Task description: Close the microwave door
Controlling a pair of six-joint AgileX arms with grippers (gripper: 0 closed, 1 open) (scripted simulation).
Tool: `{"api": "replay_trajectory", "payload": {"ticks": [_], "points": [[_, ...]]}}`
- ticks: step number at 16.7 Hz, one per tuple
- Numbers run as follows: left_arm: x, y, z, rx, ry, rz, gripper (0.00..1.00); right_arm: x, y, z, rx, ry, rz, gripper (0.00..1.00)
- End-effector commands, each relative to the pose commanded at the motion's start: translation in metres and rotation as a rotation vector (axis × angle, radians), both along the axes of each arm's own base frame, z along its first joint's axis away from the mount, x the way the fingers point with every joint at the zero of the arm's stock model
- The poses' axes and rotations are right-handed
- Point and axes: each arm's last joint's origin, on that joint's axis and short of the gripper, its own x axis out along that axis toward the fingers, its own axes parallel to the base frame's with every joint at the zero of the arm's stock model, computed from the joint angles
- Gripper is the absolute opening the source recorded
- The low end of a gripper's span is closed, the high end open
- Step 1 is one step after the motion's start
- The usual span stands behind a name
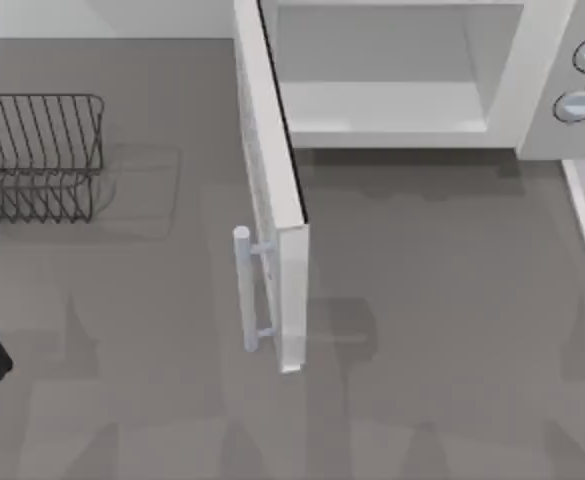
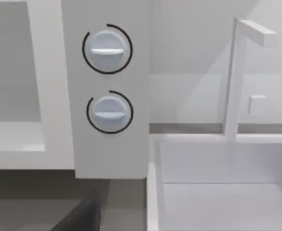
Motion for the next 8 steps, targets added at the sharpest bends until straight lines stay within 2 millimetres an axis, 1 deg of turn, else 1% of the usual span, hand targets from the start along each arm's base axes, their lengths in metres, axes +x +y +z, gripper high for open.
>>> {"api": "replay_trajectory", "payload": {"ticks": [4,6,8], "points": [[0.001,-0.001,0.002,0.014,0.034,-0.017,1.00,0.000,0.000,0.000,0.000,0.000,0.000,1.00],[0.002,-0.003,0.008,0.047,0.106,-0.053,1.00,0.000,0.000,0.000,0.000,0.000,0.000,1.00],[0.005,-0.007,0.019,0.095,0.206,-0.105,1.00,0.000,0.000,0.000,0.000,0.000,0.000,1.00]]}}
